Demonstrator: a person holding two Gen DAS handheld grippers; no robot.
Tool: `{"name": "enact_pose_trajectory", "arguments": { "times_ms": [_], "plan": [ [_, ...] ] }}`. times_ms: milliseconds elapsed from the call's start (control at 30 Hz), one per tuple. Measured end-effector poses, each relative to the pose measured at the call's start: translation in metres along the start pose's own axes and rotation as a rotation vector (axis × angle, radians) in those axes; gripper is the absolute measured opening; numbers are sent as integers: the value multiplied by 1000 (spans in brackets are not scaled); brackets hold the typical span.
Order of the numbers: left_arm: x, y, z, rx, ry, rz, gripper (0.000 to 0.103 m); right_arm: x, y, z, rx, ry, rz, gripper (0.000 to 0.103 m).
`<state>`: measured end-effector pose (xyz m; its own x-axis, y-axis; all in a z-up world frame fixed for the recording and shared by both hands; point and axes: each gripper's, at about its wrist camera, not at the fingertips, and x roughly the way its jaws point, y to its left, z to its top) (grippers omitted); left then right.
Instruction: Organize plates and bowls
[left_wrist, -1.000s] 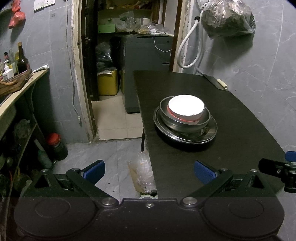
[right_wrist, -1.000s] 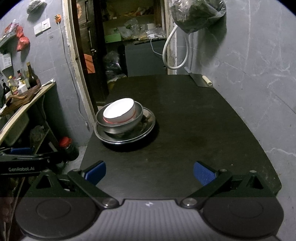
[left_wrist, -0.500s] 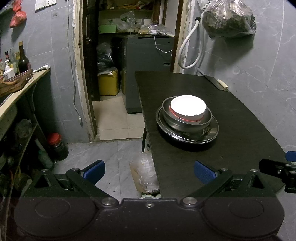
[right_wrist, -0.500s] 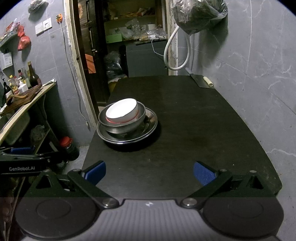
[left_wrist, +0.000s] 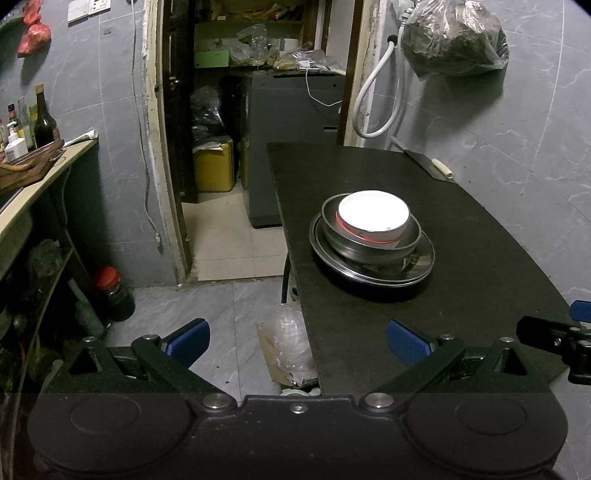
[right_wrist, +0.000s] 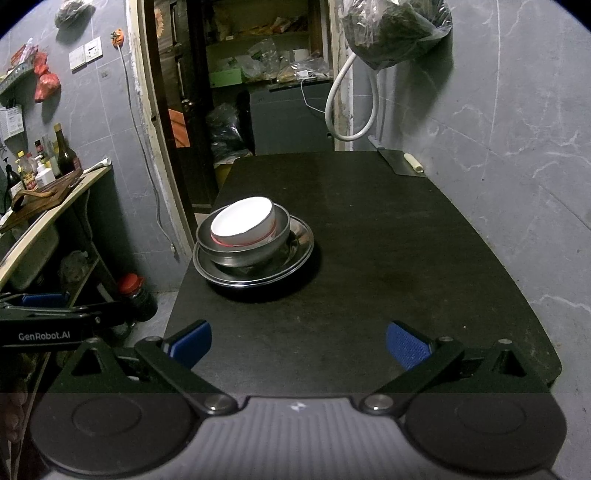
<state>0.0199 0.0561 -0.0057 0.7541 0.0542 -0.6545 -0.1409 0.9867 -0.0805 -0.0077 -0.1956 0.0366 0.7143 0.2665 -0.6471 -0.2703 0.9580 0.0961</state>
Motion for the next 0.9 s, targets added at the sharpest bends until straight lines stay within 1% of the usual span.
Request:
{"name": "enact_pose_trajectory", "arguments": {
  "times_ms": [900],
  "plan": [
    [0,0,0,2,1,0,102,0,-1,-3,4,5,2,103]
  ]
}}
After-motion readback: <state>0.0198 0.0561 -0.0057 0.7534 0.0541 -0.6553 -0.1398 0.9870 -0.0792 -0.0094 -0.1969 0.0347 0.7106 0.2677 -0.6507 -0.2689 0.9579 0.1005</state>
